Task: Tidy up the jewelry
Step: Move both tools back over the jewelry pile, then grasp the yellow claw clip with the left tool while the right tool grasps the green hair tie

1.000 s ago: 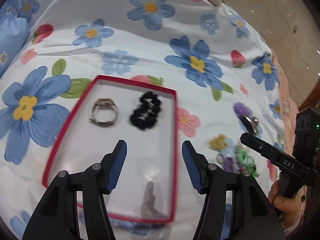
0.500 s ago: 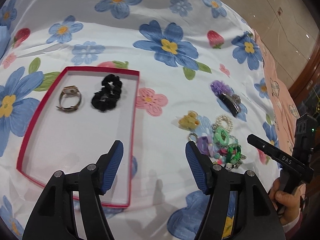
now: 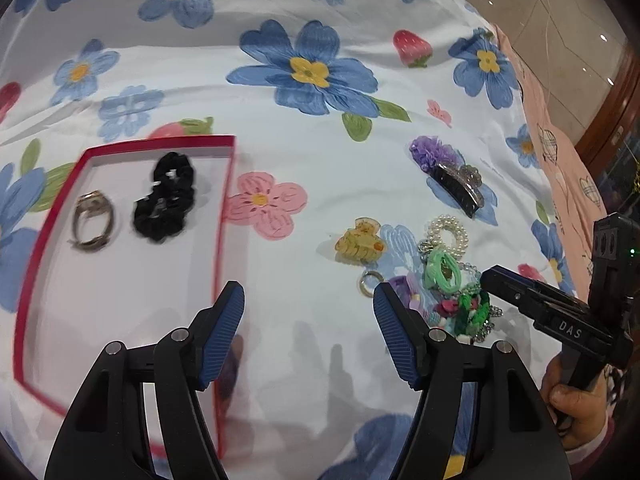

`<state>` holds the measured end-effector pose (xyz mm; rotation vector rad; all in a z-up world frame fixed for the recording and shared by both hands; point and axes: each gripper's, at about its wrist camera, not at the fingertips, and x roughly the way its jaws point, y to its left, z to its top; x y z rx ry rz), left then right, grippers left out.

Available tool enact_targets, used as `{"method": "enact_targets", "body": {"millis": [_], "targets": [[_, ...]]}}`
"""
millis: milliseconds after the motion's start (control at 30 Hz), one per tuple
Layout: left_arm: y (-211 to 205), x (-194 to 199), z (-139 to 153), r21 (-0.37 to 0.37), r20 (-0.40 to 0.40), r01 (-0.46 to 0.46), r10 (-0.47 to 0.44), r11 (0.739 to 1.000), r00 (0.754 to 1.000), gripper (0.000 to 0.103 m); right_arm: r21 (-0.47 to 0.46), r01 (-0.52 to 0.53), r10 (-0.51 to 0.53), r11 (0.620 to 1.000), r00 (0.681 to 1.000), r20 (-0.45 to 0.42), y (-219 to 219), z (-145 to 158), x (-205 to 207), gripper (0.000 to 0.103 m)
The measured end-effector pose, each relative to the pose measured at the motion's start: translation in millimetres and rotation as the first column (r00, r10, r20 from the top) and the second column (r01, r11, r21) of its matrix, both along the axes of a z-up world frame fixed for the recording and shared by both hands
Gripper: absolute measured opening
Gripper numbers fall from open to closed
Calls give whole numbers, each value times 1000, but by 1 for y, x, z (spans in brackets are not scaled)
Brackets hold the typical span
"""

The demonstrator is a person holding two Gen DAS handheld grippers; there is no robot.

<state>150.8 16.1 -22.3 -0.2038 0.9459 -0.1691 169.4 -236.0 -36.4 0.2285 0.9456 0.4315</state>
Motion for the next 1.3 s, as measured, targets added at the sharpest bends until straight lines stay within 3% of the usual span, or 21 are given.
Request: {"method": "enact_targets", "body": {"millis": [133, 467, 600, 700, 767, 967, 1300], "targets": [[-10, 19, -10, -3, -28, 29, -29, 1000, 999, 67, -8, -12, 11, 1000, 1000, -24, 2, -9, 9, 32], [-36, 60, -36, -7, -68, 84, -85, 996, 994, 70, -21, -43, 42, 999, 997, -60, 11, -26, 27, 28], [-46, 70, -43, 10, -75, 101, -100, 995, 992, 70, -19, -35, 34, 999, 996, -87, 9, -35, 33, 11], [-50, 73, -45, 19, -66, 110, -108, 994, 992, 63, -1, -32, 32, 999, 996, -83, 4, -34, 31, 9], [-52, 76, -47, 10, -71, 125, -124, 992, 990, 39, 3, -30, 30, 1000, 997, -75, 2, -32, 29, 9], [-51, 68, -39, 3, -46, 134, -133, 991, 990, 39, 33, -30, 31, 999, 998, -58, -1, -22, 27, 8], [-18, 26, -6, -34, 19, 64, -63, 997, 998, 39, 49, -64, 64, 997, 998, -18, 14, -1, 16, 8]]}}
